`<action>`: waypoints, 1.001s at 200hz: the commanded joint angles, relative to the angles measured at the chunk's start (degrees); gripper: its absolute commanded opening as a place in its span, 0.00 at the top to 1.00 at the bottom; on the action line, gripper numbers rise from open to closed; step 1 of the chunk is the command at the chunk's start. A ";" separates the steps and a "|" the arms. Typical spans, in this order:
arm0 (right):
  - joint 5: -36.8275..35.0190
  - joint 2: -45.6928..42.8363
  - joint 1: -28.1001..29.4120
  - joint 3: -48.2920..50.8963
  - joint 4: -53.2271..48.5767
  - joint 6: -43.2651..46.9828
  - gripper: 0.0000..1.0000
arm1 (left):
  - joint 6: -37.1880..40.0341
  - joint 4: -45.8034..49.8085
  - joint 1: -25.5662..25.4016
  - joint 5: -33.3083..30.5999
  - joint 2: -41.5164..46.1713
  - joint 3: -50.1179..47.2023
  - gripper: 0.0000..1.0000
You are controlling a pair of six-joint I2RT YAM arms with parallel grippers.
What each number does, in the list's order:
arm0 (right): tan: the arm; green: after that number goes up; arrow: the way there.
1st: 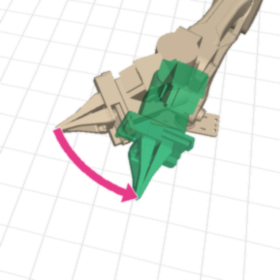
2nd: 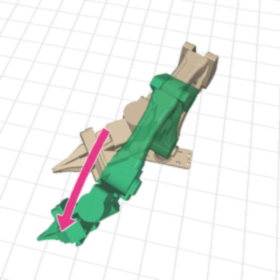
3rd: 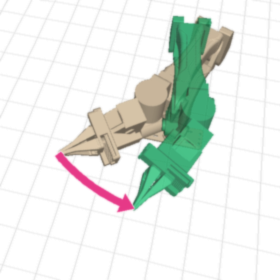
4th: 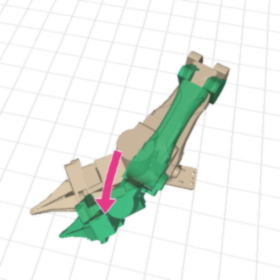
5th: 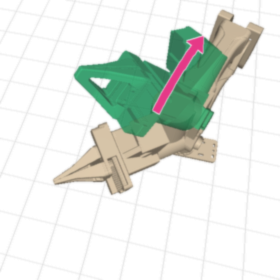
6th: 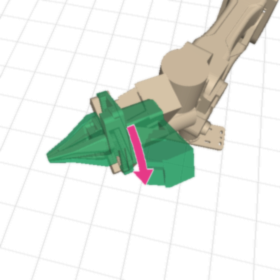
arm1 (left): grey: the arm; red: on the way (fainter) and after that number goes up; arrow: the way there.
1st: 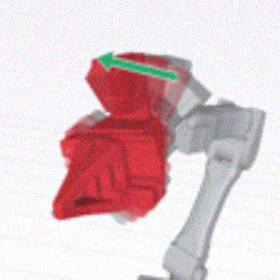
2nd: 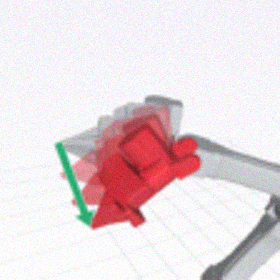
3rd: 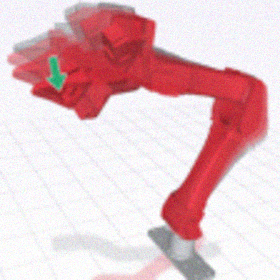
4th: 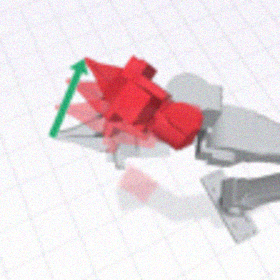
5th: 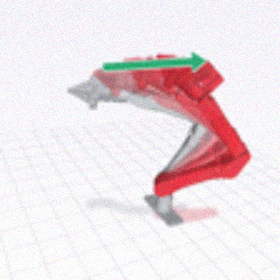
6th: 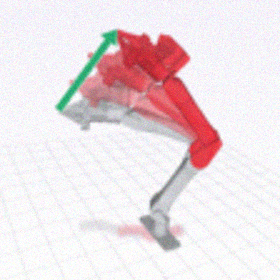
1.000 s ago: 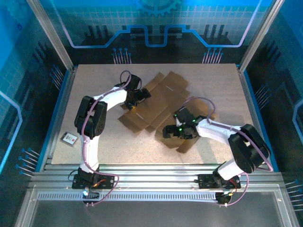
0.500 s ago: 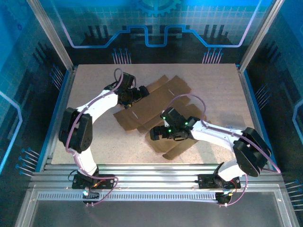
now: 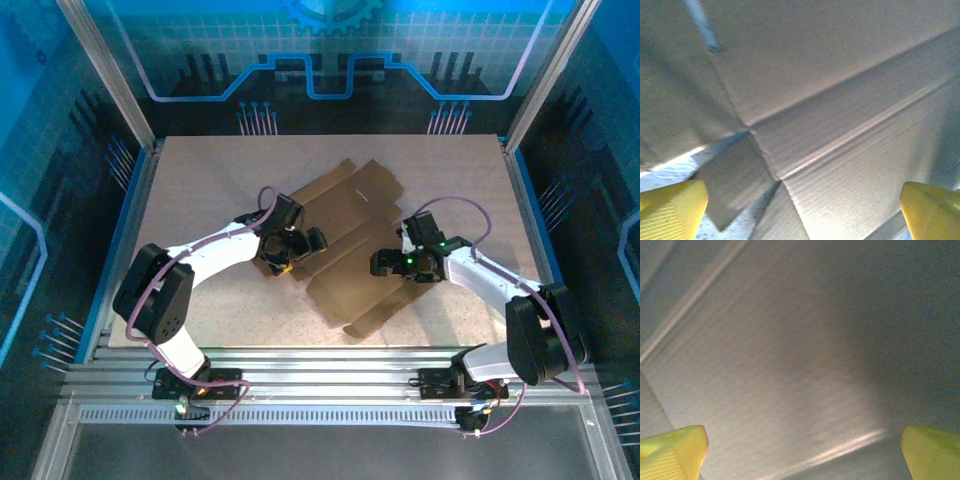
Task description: Fold the paper box
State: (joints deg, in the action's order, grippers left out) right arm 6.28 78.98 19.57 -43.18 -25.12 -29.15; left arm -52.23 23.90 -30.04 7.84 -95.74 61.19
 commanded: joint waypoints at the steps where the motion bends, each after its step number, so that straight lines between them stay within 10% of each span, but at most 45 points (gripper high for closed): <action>1: 1.98 -0.72 -2.42 1.37 -1.50 2.05 0.00 | -1.92 -1.26 -1.94 0.77 -2.14 2.23 0.01; 106: 3.73 1.33 -3.34 5.10 1.13 1.59 0.00 | -1.88 1.78 -4.70 -1.90 -8.81 5.35 0.01; 200: 1.90 0.82 10.73 6.53 4.03 -8.26 0.00 | 3.18 5.37 2.69 -3.50 -13.89 9.80 0.01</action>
State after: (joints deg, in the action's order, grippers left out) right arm 6.44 79.83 25.61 -38.35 -21.85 -31.70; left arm -52.05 26.79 -29.47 5.21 -107.28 69.17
